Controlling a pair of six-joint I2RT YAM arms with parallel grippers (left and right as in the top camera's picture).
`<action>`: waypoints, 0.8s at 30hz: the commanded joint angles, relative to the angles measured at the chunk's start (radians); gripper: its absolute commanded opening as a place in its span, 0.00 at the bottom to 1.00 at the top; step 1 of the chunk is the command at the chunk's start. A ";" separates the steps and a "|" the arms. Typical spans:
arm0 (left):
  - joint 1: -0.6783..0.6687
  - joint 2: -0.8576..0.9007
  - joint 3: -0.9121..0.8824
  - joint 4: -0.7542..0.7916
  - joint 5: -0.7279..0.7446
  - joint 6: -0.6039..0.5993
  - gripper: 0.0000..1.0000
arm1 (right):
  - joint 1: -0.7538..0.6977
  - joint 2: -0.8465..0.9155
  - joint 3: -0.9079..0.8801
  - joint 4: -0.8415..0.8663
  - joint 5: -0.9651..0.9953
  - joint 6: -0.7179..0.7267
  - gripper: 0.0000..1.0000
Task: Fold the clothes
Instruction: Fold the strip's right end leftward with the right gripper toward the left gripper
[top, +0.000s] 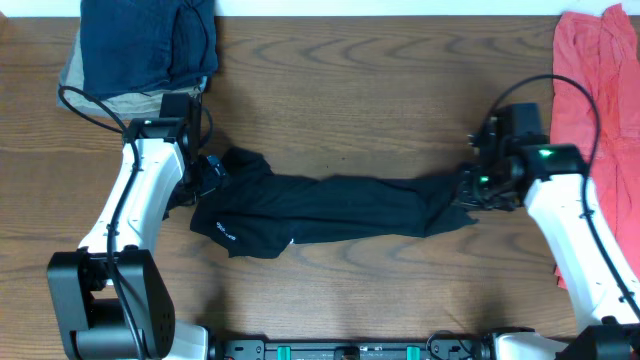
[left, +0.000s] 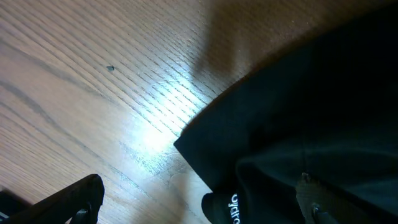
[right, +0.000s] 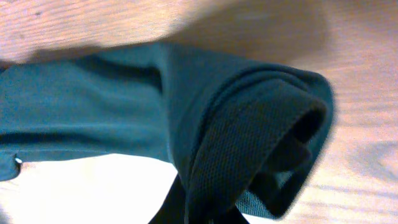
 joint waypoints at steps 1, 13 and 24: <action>0.000 0.004 -0.006 -0.001 -0.001 -0.002 1.00 | 0.084 0.036 0.013 0.026 0.021 0.062 0.01; 0.000 0.004 -0.006 -0.001 -0.001 -0.002 1.00 | 0.338 0.208 0.013 0.275 -0.057 0.216 0.01; 0.000 0.004 -0.006 -0.001 -0.001 -0.002 1.00 | 0.443 0.277 0.013 0.400 -0.067 0.354 0.01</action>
